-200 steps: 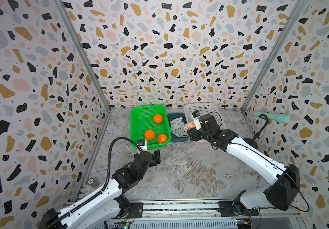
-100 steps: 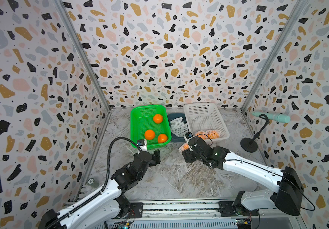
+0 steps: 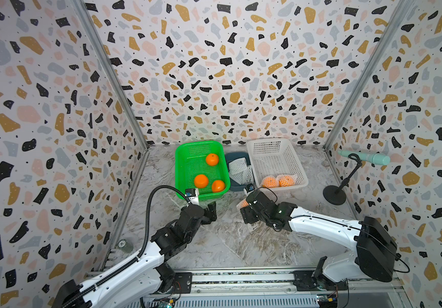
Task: Remove foam nets from oranges
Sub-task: Place the orange at the center of the board.
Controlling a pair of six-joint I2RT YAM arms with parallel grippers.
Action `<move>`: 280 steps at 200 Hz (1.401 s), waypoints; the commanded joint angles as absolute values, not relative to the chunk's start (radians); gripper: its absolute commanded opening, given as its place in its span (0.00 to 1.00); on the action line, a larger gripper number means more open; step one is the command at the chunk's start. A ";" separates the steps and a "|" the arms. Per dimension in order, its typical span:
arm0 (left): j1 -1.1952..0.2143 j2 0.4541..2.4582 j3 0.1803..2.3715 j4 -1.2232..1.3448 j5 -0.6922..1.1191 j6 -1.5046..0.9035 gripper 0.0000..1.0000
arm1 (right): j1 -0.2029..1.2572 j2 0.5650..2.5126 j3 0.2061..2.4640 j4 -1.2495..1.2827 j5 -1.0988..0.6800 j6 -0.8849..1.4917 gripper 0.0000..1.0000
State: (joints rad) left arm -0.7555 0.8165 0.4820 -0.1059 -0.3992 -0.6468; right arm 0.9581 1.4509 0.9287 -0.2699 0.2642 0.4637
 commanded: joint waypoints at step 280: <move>-0.752 0.843 0.425 -0.009 -0.354 -0.630 0.89 | 1.000 1.593 0.941 -0.181 0.282 0.549 0.98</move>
